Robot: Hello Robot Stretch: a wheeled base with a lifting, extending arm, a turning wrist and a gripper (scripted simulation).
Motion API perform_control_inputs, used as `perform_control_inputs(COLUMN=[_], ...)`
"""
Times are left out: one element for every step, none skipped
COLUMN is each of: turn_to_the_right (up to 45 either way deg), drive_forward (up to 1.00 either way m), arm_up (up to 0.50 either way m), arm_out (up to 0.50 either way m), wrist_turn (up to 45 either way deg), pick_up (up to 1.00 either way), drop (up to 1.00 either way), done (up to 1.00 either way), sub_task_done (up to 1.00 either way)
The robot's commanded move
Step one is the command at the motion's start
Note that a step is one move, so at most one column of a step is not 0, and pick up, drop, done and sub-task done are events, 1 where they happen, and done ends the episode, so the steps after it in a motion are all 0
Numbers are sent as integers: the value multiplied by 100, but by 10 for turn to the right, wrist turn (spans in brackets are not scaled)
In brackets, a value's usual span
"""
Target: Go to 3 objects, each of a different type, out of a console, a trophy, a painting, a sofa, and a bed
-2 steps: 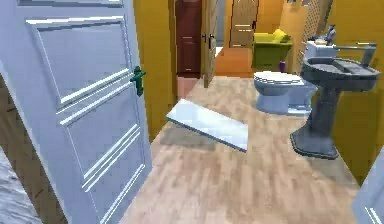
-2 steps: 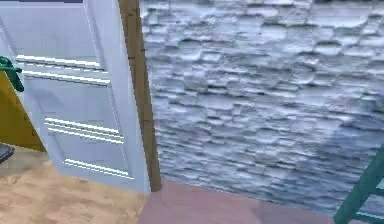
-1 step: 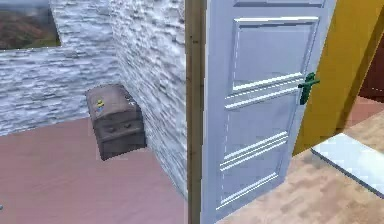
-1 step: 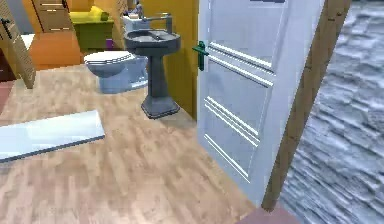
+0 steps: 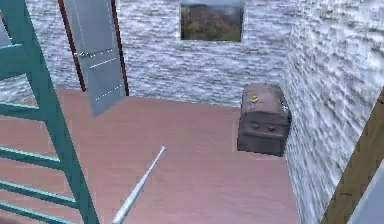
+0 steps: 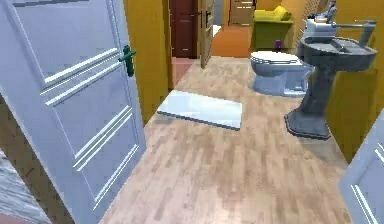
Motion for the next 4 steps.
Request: perform_control_inputs(turn_to_the_right=[-120, 0, -450, -390], drive_forward=[0, 30, 0, 0], arm_up=[0, 0, 0, 0], arm_out=[0, 0, 0, 0], wrist_turn=[0, 0, 0, 0], pick_up=[0, 0, 0, 0], drop=[0, 0, 0, 0], done=[0, 0, 0, 0], sub_task_done=[0, 0, 0, 0])
